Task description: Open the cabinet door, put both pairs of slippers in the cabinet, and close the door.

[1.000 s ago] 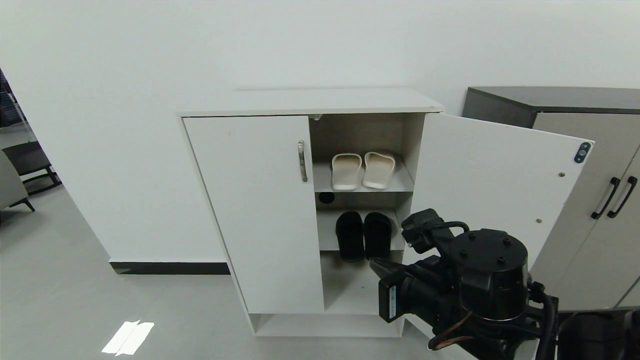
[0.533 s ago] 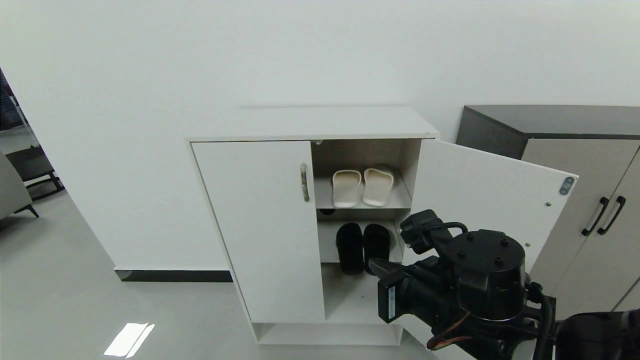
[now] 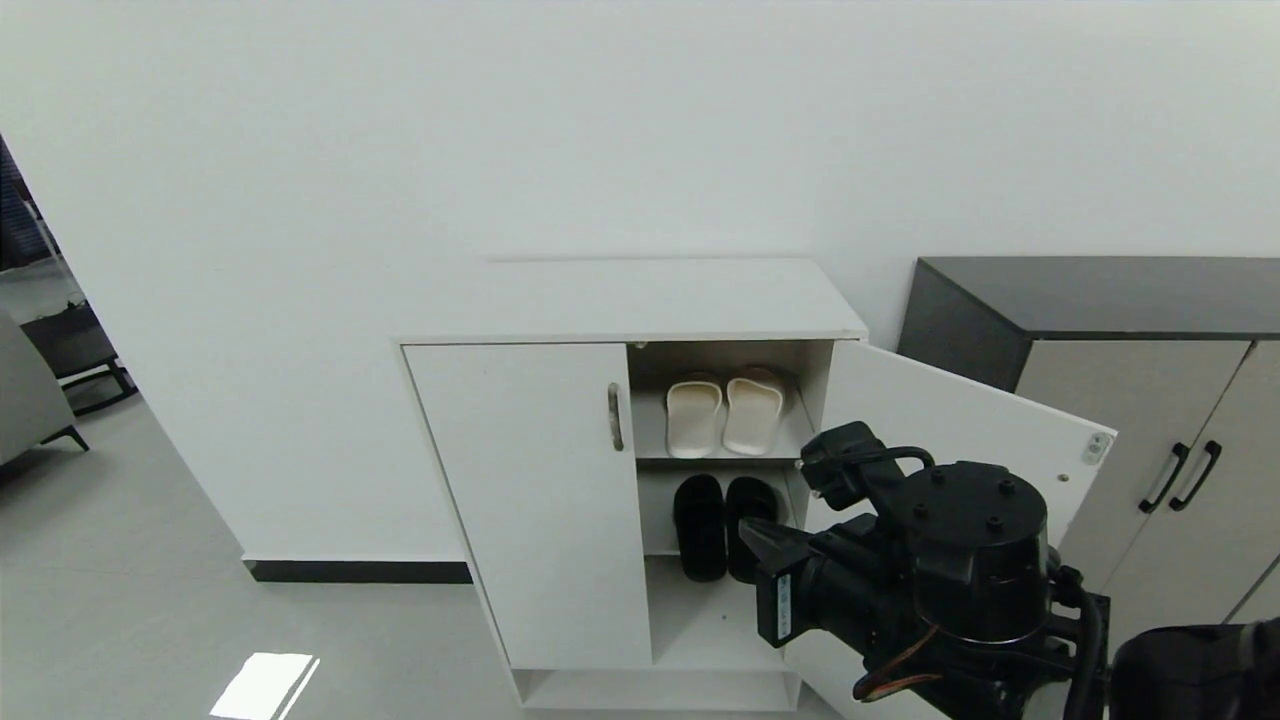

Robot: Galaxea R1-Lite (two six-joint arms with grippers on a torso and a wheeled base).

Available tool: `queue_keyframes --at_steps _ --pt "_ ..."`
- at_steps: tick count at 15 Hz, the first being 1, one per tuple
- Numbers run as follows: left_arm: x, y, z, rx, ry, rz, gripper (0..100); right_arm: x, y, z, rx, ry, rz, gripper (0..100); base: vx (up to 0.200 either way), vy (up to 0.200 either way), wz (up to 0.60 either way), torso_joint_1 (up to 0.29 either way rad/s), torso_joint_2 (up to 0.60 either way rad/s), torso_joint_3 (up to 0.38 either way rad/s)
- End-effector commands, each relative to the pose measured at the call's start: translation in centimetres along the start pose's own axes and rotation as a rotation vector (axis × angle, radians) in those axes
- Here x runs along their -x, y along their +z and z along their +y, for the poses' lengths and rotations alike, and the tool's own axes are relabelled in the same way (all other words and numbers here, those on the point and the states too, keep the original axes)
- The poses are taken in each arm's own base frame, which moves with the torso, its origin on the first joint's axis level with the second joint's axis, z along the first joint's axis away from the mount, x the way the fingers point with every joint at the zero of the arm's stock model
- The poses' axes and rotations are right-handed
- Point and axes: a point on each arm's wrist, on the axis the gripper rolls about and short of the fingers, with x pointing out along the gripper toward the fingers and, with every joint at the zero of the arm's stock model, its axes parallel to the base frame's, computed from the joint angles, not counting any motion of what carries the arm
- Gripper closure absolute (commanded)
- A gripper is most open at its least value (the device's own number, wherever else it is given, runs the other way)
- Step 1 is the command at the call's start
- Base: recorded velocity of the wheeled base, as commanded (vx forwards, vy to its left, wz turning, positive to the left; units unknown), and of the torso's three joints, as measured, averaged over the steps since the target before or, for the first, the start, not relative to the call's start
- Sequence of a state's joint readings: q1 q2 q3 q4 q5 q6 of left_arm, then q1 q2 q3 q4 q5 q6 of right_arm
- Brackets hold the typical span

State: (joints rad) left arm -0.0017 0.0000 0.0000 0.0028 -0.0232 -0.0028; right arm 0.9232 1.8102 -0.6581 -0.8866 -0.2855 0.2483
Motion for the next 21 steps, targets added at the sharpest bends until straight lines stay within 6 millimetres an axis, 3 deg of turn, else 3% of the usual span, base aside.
queue_keyframes --at_steps 1,21 --pt "0.0 0.0 0.0 0.0 0.0 0.0 100 -0.06 -0.08 0.01 0.001 0.0 0.003 100 0.0 0.0 0.0 0.222 -0.52 -0.29" --pt "0.0 0.0 0.0 -0.001 -0.001 0.0 100 0.19 -0.5 -0.18 0.003 -0.006 0.015 100 0.0 0.0 0.0 0.235 -0.5 -0.268"
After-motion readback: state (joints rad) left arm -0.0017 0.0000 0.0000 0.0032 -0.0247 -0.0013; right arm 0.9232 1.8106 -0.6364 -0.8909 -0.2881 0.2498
